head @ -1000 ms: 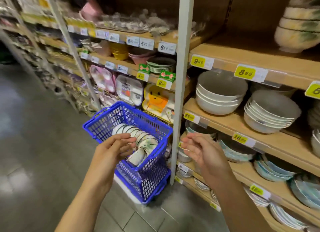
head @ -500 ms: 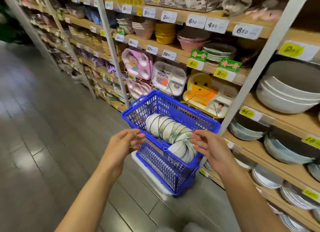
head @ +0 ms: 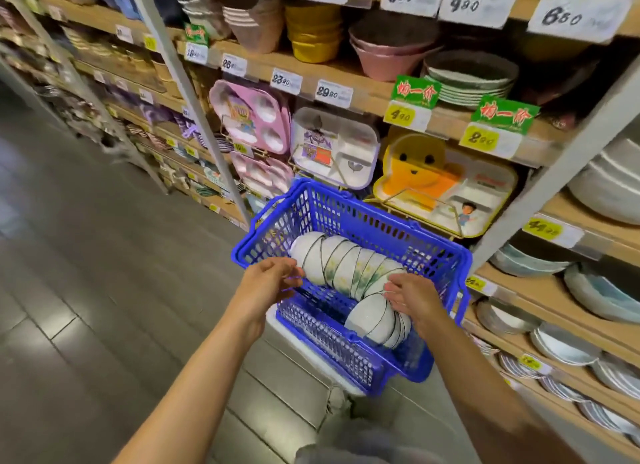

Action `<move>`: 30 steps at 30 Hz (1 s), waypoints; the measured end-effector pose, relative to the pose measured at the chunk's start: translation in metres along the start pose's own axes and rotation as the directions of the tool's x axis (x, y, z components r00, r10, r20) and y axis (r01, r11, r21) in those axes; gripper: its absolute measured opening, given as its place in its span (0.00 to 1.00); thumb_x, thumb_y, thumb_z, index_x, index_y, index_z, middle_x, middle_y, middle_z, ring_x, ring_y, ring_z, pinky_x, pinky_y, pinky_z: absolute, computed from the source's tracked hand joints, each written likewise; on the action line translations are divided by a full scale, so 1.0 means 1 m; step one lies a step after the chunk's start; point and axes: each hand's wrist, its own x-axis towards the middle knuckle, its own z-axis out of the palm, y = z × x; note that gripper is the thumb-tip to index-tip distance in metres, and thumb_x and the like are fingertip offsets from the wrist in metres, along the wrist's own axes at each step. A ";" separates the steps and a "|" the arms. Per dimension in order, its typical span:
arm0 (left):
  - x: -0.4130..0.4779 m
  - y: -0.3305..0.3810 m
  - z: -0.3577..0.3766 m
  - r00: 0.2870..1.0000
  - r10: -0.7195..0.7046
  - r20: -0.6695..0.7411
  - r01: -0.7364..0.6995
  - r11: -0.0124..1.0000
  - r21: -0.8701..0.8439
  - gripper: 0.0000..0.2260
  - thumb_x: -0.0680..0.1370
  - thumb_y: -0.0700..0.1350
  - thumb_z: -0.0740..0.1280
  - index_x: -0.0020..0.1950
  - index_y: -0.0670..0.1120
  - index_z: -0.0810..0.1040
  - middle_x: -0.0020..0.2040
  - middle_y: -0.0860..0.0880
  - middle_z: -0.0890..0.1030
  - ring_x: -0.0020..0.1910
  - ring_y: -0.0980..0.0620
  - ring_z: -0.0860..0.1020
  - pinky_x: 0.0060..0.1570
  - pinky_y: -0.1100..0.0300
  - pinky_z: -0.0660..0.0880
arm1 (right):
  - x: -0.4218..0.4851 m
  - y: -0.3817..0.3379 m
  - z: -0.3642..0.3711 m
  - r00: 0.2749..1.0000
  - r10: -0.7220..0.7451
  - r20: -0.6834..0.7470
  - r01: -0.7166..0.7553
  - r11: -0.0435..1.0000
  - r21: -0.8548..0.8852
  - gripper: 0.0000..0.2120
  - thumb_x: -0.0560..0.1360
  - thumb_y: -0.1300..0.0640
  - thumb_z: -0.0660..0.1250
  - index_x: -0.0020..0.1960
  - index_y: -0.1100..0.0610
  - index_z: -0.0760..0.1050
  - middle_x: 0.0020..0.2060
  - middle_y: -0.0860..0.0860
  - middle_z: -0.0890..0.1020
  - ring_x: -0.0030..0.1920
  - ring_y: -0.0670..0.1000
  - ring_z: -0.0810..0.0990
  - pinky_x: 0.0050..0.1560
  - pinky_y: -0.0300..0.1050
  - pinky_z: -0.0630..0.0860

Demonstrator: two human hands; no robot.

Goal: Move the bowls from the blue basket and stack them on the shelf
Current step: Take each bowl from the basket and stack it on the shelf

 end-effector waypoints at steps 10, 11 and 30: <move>0.136 -0.024 0.057 0.972 -0.194 0.129 0.140 0.929 0.343 0.07 0.82 0.41 0.60 0.51 0.43 0.77 0.43 0.46 0.82 0.38 0.51 0.79 0.37 0.60 0.72 | 0.090 0.030 0.016 0.997 -0.012 -0.078 -0.033 0.834 -0.551 0.12 0.76 0.60 0.60 0.34 0.60 0.72 0.34 0.58 0.75 0.39 0.57 0.77 0.38 0.46 0.64; 0.145 -0.031 0.065 0.965 -0.216 0.146 0.141 0.904 0.404 0.07 0.81 0.40 0.60 0.49 0.42 0.77 0.43 0.44 0.82 0.39 0.49 0.78 0.36 0.60 0.71 | 0.094 0.034 0.016 0.997 0.026 -0.076 -0.066 0.806 -0.589 0.10 0.77 0.59 0.61 0.40 0.61 0.76 0.41 0.60 0.79 0.46 0.59 0.80 0.41 0.46 0.68; 0.213 -0.184 0.137 0.572 -0.773 0.274 0.200 0.456 0.867 0.16 0.81 0.40 0.62 0.67 0.37 0.68 0.48 0.42 0.77 0.44 0.44 0.77 0.39 0.55 0.74 | 0.122 0.089 0.051 0.941 0.044 -0.337 -0.320 0.444 -0.837 0.21 0.77 0.65 0.60 0.70 0.58 0.68 0.64 0.60 0.71 0.62 0.63 0.73 0.54 0.55 0.75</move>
